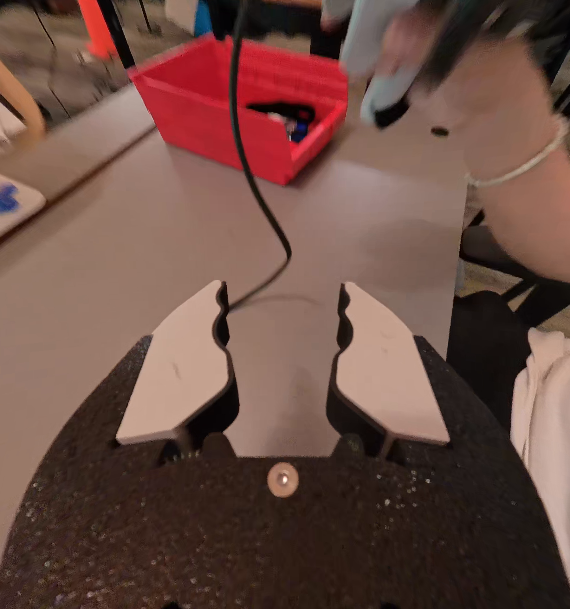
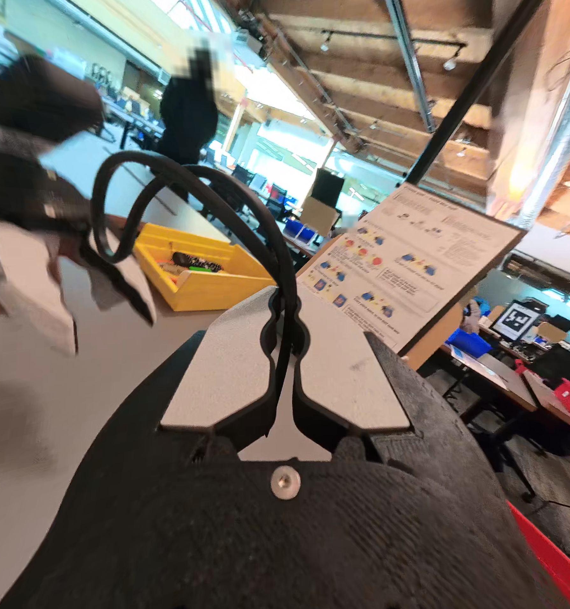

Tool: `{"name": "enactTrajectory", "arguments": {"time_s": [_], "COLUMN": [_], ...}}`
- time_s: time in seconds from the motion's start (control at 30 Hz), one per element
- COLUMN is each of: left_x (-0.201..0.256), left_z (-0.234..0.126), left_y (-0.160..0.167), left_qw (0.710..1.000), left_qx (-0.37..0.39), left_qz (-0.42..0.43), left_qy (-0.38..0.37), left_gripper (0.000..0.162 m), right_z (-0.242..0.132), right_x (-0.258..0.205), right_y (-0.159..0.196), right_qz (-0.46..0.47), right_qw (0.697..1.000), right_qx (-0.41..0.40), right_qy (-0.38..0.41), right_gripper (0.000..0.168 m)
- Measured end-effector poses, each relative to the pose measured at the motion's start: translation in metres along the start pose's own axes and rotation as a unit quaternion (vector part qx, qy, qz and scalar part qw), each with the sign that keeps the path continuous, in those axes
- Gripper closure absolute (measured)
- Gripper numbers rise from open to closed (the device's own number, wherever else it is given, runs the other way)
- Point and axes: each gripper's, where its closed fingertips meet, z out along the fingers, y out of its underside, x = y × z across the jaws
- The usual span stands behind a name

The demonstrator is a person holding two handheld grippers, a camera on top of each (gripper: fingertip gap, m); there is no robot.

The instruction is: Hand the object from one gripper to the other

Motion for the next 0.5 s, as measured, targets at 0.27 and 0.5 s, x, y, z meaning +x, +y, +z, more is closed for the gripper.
{"name": "enactTrajectory", "arguments": {"time_s": [0.27, 0.5], "left_x": [-0.002, 0.028], "left_z": [0.085, 0.088], "left_y": [0.017, 0.01], "left_qw": [0.995, 0.996], "left_qx": [0.022, 0.046], "left_qz": [-0.078, -0.074], "left_qy": [-0.055, 0.035], "left_gripper": [0.092, 0.15], "right_z": [-0.002, 0.002], "right_x": [-0.004, -0.017], "right_y": [-0.018, -0.025], "right_qz": [0.058, 0.101], "right_qw": [0.998, 0.993], "right_qx": [0.032, 0.059], "right_qy": [0.001, -0.033], "right_gripper": [0.164, 0.164]}}
